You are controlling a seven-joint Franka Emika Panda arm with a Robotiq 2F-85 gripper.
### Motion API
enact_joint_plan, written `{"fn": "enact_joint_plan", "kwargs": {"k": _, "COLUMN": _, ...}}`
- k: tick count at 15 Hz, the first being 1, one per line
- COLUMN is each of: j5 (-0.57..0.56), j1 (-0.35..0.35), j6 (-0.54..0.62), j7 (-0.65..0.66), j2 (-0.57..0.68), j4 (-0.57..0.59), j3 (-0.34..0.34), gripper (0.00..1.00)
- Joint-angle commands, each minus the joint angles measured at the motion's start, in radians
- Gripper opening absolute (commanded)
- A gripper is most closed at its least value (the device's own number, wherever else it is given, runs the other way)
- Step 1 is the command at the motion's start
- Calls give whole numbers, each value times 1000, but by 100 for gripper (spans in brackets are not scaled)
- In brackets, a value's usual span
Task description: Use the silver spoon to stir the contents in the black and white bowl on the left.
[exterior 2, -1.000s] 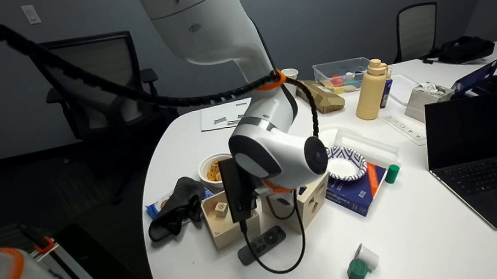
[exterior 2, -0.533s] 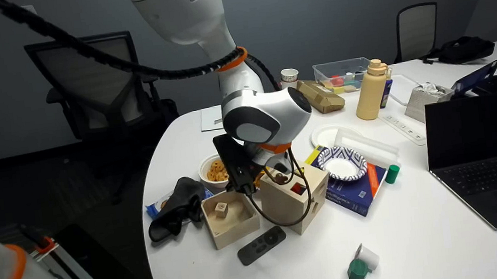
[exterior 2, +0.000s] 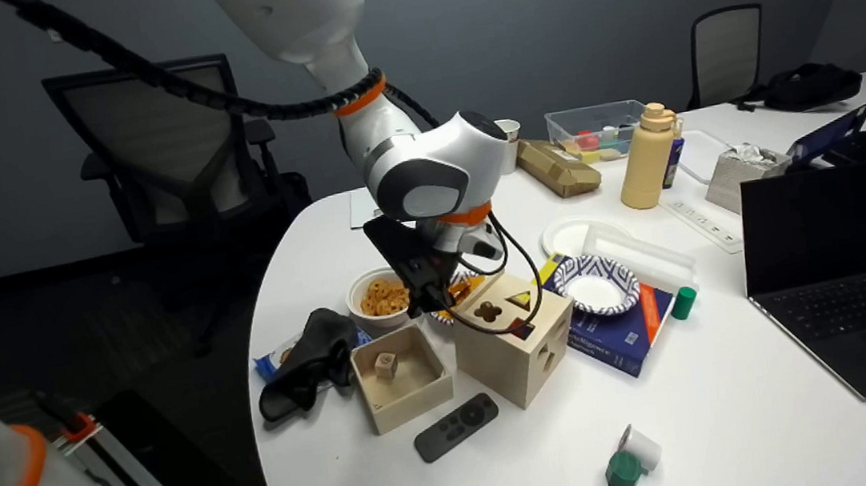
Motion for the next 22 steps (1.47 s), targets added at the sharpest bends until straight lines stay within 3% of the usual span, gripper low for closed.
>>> {"fn": "enact_joint_plan", "kwargs": {"k": 1, "j5": -178, "j1": 34, "j6": 40, "j7": 155, "j2": -69, "j4": -38, "j3": -27, "gripper": 1}}
{"fn": "enact_joint_plan", "kwargs": {"k": 4, "j5": -400, "j1": 86, "j6": -9, "j7": 320, "j2": -67, "j4": -25, "j3": -80, "gripper": 1}}
{"fn": "enact_joint_plan", "kwargs": {"k": 7, "j5": -516, "j1": 107, "j6": -82, "j7": 383, "j2": -47, "j4": -11, "j3": -77, "gripper": 1}}
{"fn": "enact_joint_plan", "kwargs": {"k": 13, "j5": -472, "j1": 87, "j6": -149, "j7": 320, "j2": -36, "j4": 3, "j3": 9, "gripper": 1}}
{"fn": "enact_joint_plan", "kwargs": {"k": 22, "j5": -382, "j1": 50, "j6": -7, "j7": 287, "j2": -43, "j4": 2, "j3": 41, "gripper": 1}}
